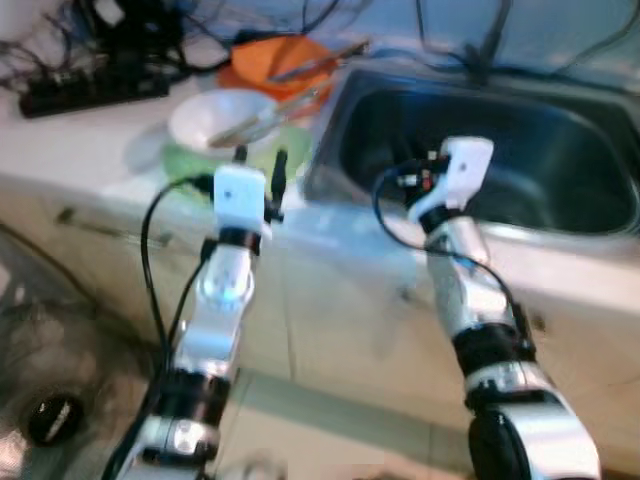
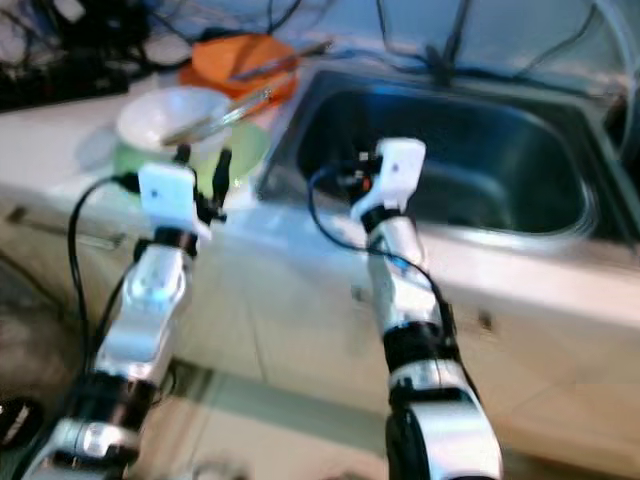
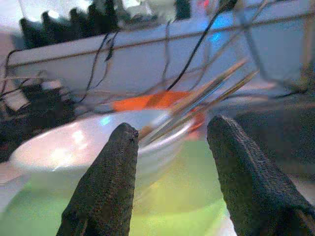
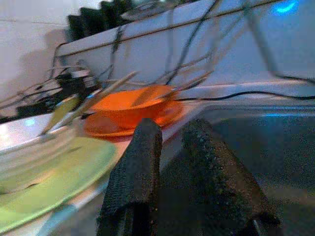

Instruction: Kitchen organization

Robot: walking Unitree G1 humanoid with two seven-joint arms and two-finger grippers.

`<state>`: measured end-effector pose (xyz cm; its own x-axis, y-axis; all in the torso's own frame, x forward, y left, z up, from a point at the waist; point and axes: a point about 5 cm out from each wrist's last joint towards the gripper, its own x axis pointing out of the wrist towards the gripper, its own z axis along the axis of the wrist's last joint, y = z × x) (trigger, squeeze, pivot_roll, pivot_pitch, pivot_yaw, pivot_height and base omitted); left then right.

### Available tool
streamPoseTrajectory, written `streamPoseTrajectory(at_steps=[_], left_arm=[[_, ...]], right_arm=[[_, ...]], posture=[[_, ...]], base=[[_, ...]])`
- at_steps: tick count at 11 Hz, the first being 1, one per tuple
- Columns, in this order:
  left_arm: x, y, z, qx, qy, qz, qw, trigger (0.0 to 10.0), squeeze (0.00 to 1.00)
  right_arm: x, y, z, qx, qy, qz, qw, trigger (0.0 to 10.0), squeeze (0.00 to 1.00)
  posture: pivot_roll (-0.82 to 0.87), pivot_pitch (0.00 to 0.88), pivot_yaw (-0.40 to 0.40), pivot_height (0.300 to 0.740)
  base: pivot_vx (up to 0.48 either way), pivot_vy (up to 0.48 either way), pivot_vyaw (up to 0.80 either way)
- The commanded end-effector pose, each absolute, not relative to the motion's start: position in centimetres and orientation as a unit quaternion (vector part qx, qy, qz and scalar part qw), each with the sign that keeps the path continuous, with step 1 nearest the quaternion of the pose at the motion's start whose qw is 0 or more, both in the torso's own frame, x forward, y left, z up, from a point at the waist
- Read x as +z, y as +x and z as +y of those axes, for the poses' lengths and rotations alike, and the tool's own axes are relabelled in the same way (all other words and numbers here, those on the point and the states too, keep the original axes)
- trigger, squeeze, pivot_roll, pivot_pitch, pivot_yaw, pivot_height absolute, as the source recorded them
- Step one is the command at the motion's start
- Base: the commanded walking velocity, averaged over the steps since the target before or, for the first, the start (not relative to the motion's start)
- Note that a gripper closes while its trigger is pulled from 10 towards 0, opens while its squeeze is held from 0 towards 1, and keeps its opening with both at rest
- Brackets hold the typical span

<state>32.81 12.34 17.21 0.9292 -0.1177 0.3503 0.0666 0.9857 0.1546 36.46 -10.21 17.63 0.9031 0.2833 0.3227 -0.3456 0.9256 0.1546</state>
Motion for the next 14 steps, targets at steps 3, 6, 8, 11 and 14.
streamPoseTrajectory(at_steps=[3,6,8,11,14], left_arm=[[17.33,32.66,12.38,-0.055,0.069,-0.186,0.979,10.0,0.00],[17.46,32.65,12.26,-0.061,0.082,-0.190,0.976,10.0,0.00],[17.42,32.66,12.26,-0.063,0.093,-0.190,0.975,10.0,0.00],[17.57,32.55,12.26,-0.064,0.096,-0.195,0.974,10.0,0.00],[17.63,32.31,11.96,-0.073,0.101,-0.205,0.971,10.0,0.00]], right_arm=[[17.90,36.56,-9.82,0.167,0.108,-0.152,0.968,10.0,0.00],[17.89,36.66,-9.78,0.166,0.113,-0.147,0.968,10.0,0.00],[17.95,36.67,-9.84,0.164,0.110,-0.151,0.969,10.0,0.00],[17.91,36.65,-9.74,0.164,0.111,-0.151,0.969,10.0,0.00],[17.76,36.59,-9.95,0.159,0.111,-0.151,0.969,10.0,0.00]], posture=[[0.10,0.062,0.017,0.740],[0.09,0.064,0.017,0.740],[0.10,0.068,0.016,0.740],[0.10,0.075,0.016,0.740],[0.10,0.065,0.019,0.740]], base=[[0.000,0.000,0.00],[0.000,0.000,-0.45],[0.259,0.000,0.00],[0.287,0.000,0.00],[0.300,0.000,0.00]])
